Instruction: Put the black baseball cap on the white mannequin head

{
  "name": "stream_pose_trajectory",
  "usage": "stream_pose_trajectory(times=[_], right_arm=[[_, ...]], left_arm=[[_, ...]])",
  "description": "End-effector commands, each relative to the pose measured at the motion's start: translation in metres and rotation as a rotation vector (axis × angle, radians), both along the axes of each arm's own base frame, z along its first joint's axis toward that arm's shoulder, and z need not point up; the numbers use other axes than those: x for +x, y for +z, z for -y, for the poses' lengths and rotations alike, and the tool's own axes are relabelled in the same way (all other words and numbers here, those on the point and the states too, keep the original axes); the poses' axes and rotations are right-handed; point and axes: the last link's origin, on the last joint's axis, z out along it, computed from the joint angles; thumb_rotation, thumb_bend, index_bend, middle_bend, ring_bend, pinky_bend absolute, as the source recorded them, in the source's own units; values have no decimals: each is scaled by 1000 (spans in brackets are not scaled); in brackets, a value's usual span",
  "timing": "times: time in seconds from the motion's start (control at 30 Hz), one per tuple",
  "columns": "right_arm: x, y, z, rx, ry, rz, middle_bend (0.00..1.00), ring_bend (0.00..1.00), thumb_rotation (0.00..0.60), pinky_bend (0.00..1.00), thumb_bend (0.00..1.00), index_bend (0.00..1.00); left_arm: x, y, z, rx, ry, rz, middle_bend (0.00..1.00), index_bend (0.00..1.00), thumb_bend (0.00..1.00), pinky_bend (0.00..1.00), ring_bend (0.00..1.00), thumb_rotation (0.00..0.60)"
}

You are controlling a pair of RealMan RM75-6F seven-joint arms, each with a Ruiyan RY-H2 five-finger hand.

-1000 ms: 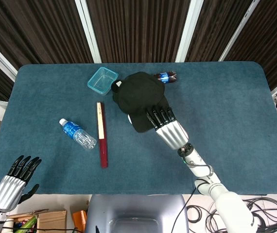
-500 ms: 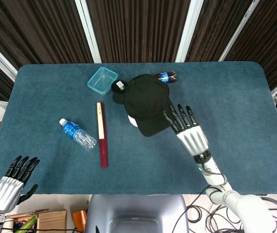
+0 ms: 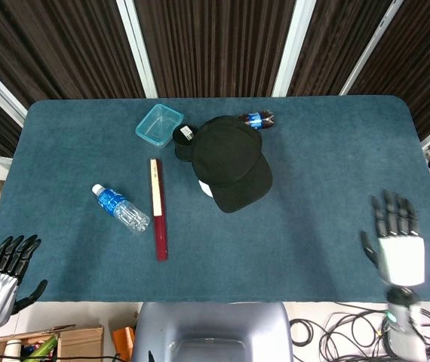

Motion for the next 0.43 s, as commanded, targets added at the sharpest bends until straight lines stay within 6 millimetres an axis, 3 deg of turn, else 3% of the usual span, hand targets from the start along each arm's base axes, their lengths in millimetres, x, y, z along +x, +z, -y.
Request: stream_pose_trajectory(times=[0.03,0.23,0.43], right_arm=[[-32,20,-58,115,-234,46,0,0,600,85,250,0],[-35,35,-59,95,-224,85,0,0,600,80,250,0],[-37,34,-60,117,-225,97,0,0,600,80,250,0]], left_arm=[[1,0,0,-13,17,-1,73,0,321,54,29,600],[3,-4,3,-50,21,-19,72,0,323,52,29,600],[6,-6,6,-72,11,-20,71,0,321,53,29,600]])
